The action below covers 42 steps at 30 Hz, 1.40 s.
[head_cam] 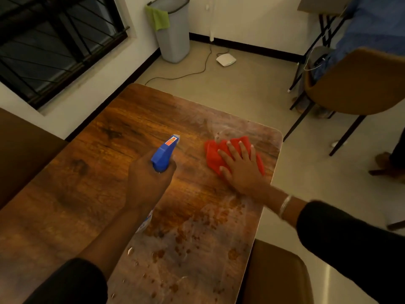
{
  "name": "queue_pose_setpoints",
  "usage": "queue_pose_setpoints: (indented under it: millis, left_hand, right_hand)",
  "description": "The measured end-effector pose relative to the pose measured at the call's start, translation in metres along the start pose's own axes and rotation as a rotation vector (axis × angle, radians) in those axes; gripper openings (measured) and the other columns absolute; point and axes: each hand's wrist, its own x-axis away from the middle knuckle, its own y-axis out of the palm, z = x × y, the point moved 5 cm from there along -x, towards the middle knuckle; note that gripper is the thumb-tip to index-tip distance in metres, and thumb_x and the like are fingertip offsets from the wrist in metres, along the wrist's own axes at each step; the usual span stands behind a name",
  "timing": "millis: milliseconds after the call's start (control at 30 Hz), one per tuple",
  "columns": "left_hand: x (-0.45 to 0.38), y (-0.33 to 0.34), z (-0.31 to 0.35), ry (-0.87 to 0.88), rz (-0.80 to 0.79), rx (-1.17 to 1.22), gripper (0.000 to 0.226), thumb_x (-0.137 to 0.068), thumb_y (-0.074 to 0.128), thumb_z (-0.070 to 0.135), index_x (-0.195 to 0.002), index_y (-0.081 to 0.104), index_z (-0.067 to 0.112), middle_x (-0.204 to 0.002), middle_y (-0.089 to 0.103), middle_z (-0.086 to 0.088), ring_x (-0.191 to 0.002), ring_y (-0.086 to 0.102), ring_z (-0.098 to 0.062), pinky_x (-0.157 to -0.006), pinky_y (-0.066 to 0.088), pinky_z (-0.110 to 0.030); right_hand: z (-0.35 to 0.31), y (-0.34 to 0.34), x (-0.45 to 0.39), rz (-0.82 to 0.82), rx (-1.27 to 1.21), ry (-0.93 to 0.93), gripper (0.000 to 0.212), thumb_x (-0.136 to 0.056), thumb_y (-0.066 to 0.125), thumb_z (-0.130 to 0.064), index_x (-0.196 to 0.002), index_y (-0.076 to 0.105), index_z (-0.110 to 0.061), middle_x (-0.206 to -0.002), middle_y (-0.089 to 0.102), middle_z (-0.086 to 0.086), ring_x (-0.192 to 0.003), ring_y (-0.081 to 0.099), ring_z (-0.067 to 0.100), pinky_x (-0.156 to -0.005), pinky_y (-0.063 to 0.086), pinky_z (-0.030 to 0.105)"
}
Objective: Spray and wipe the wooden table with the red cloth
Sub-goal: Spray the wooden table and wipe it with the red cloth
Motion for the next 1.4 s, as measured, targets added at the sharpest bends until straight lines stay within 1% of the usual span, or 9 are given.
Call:
queue_pose_setpoints:
  millis: [67, 200, 467, 567, 767, 967, 1067, 1300, 1400]
  left_hand:
    - [-0.003, -0.001, 0.0, 0.002, 0.039, 0.011, 0.026, -0.084, 0.064, 0.042, -0.067, 0.046, 0.032, -0.054, 0.05, 0.001, -0.045, 0.051, -0.014, -0.045, 0.042, -0.015]
    - [-0.009, 0.001, 0.0, -0.003, 0.083, 0.031, 0.028, -0.085, 0.064, 0.042, -0.067, 0.046, 0.029, -0.056, 0.052, -0.012, -0.048, 0.054, -0.03, -0.048, 0.05, -0.036]
    - [-0.014, 0.005, 0.011, 0.031, 0.106, 0.024, 0.024, -0.085, 0.065, 0.041, -0.07, 0.046, 0.036, -0.059, 0.053, -0.013, -0.05, 0.053, -0.03, -0.047, 0.045, -0.026]
    - [-0.022, 0.013, 0.018, 0.014, 0.11, 0.056, 0.024, -0.086, 0.067, 0.037, -0.071, 0.048, 0.038, -0.059, 0.053, -0.013, -0.049, 0.052, -0.025, -0.045, 0.044, -0.019]
    - [-0.044, 0.038, 0.029, -0.002, 0.109, 0.063, 0.025, -0.088, 0.069, 0.031, -0.081, 0.057, 0.01, -0.063, 0.058, -0.018, -0.052, 0.058, -0.031, -0.054, 0.053, -0.04]
    - [-0.054, 0.056, 0.031, 0.002, 0.083, 0.064, 0.028, -0.09, 0.067, 0.036, -0.085, 0.057, 0.01, -0.068, 0.062, -0.02, -0.058, 0.062, -0.034, -0.062, 0.058, -0.048]
    - [-0.057, 0.064, 0.027, -0.041, 0.075, 0.047, 0.039, -0.085, 0.063, 0.049, -0.085, 0.058, 0.011, -0.067, 0.064, -0.018, -0.056, 0.063, -0.032, -0.062, 0.059, -0.05]
    - [-0.073, 0.071, 0.023, -0.024, 0.091, 0.037, 0.029, -0.081, 0.063, 0.051, -0.079, 0.052, 0.025, -0.061, 0.057, -0.01, -0.052, 0.058, -0.026, -0.058, 0.058, -0.046]
    - [-0.078, 0.068, 0.02, -0.027, 0.075, 0.091, 0.034, -0.082, 0.068, 0.045, -0.082, 0.056, 0.013, -0.062, 0.058, -0.015, -0.052, 0.058, -0.03, -0.056, 0.056, -0.047]
  right_hand:
    - [-0.032, 0.017, 0.033, 0.005, 0.031, -0.222, 0.062, -0.107, 0.028, -0.059, -0.165, 0.029, -0.036, -0.177, 0.012, 0.004, -0.162, 0.003, 0.042, -0.126, -0.001, 0.068]
    - [-0.041, 0.032, 0.057, -0.013, 0.094, -0.508, 0.059, -0.108, 0.03, -0.06, -0.164, 0.028, -0.041, -0.176, 0.014, -0.001, -0.163, 0.006, 0.037, -0.128, 0.0, 0.062]
    - [0.056, -0.021, -0.044, 0.007, -0.059, 0.136, 0.06, -0.109, 0.026, -0.059, -0.165, 0.024, -0.037, -0.177, 0.01, 0.003, -0.161, 0.0, 0.041, -0.127, 0.001, 0.068]
    - [0.027, -0.005, -0.017, 0.021, 0.001, -0.013, 0.06, -0.109, 0.025, -0.058, -0.165, 0.025, -0.039, -0.177, 0.01, 0.003, -0.162, -0.002, 0.04, -0.126, -0.001, 0.068]
    - [0.024, 0.018, 0.075, -0.054, 0.06, -0.522, 0.059, -0.109, 0.03, -0.063, -0.165, 0.022, -0.044, -0.177, 0.006, -0.005, -0.164, -0.001, 0.032, -0.128, -0.006, 0.058]
    - [0.129, -0.026, -0.03, -0.013, -0.017, 0.132, 0.061, -0.108, 0.028, -0.06, -0.166, 0.023, -0.04, -0.177, 0.011, 0.002, -0.162, 0.003, 0.04, -0.126, 0.007, 0.067]
    - [0.142, -0.033, -0.055, 0.011, -0.095, 0.281, 0.061, -0.109, 0.027, -0.059, -0.166, 0.024, -0.037, -0.176, 0.014, 0.004, -0.16, 0.008, 0.044, -0.126, 0.006, 0.068]
    - [0.095, 0.005, 0.013, -0.041, 0.022, -0.217, 0.06, -0.109, 0.02, -0.065, -0.165, 0.018, -0.046, -0.177, 0.008, -0.005, -0.163, 0.002, 0.032, -0.128, 0.002, 0.063]
    - [0.124, -0.005, -0.009, -0.059, 0.02, -0.093, 0.063, -0.106, 0.02, -0.071, -0.164, 0.016, -0.05, -0.177, 0.009, -0.005, -0.163, 0.005, 0.034, -0.125, 0.013, 0.07]
